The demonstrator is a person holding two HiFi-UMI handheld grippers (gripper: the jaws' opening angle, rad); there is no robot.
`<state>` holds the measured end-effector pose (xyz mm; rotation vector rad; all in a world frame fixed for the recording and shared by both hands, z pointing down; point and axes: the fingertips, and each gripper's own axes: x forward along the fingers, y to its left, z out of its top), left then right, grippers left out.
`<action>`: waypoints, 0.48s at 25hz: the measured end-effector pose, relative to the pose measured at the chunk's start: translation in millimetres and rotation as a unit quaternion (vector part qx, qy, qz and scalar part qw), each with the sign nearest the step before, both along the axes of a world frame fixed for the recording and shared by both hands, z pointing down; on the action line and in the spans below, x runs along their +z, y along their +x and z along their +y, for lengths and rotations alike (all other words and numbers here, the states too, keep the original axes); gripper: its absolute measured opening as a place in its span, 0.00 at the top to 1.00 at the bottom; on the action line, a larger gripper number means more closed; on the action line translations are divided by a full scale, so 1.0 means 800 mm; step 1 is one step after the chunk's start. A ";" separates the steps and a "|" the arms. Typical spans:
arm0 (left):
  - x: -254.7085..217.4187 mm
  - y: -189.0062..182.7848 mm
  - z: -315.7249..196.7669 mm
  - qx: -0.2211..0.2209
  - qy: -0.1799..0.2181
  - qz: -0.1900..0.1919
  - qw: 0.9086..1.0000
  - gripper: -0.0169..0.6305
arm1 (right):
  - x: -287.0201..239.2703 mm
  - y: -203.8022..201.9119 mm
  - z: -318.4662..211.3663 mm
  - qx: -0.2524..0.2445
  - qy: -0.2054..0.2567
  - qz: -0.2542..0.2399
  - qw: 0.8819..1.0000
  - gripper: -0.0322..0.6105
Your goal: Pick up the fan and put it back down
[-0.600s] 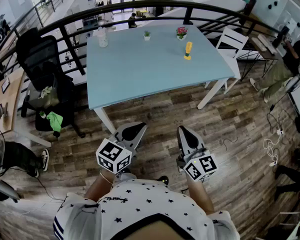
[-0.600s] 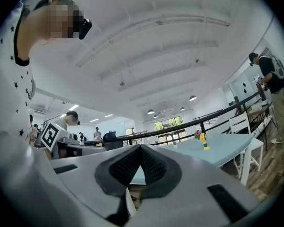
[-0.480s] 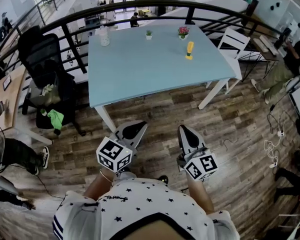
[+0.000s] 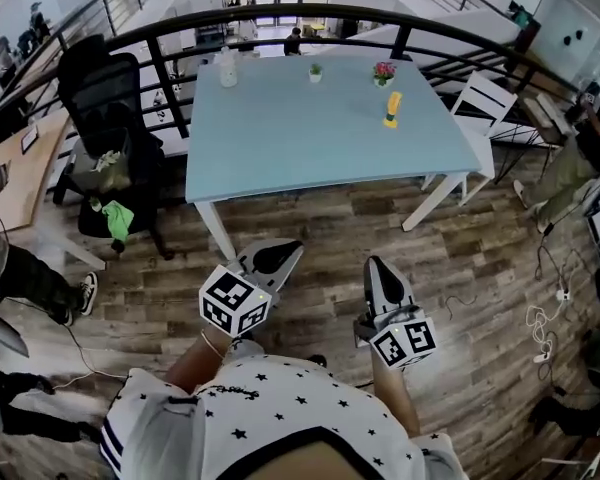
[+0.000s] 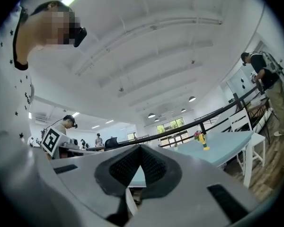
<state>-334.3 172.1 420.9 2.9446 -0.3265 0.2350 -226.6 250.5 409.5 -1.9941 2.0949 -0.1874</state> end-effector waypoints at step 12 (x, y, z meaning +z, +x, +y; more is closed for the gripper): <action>0.010 0.074 0.078 0.018 -0.009 -0.004 1.000 0.93 | 0.007 0.059 0.071 0.002 -0.003 -0.001 1.000 0.94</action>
